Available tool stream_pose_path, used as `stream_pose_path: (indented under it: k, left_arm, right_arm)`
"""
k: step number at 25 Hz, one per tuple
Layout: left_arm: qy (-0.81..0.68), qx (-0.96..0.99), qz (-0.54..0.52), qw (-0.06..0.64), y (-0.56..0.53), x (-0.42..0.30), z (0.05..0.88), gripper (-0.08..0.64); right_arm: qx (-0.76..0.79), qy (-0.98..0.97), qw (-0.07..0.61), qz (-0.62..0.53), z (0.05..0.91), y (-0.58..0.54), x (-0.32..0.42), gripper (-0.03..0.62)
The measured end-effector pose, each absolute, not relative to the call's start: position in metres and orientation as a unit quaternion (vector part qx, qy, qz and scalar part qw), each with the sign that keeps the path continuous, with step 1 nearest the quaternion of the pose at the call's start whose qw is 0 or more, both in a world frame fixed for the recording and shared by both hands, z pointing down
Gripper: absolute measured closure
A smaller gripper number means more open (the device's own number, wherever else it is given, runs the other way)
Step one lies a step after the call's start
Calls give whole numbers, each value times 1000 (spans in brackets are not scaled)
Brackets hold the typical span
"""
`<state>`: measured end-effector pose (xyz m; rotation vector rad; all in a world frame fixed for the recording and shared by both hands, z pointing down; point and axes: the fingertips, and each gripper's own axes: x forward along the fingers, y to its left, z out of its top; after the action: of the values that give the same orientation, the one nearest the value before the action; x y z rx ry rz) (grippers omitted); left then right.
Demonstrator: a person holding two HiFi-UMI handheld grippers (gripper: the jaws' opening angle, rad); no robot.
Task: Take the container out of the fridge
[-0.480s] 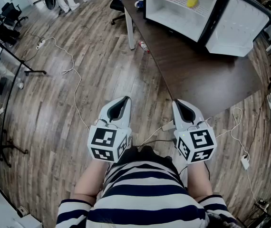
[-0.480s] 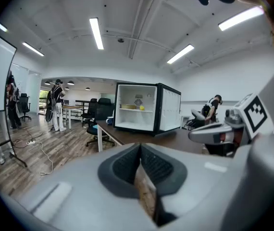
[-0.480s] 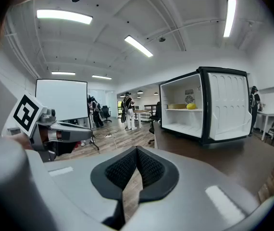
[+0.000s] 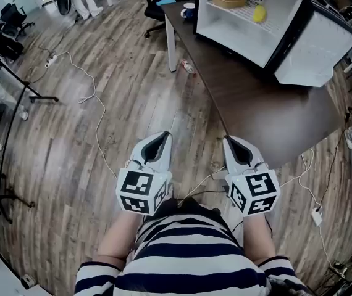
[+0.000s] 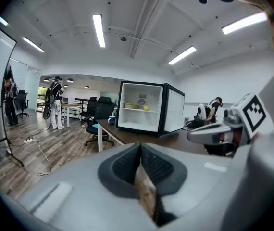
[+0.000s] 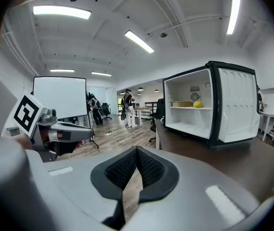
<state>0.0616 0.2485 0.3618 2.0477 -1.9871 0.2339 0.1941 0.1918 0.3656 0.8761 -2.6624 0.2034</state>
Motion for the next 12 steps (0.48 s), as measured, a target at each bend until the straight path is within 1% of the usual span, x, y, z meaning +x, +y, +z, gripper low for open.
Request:
stream_pose_path:
  k: [12]
  left_arm:
    - [-670,725,81,139,210,-25,366,560]
  right_arm:
    - [305,-934,176,61,365,156,96,598]
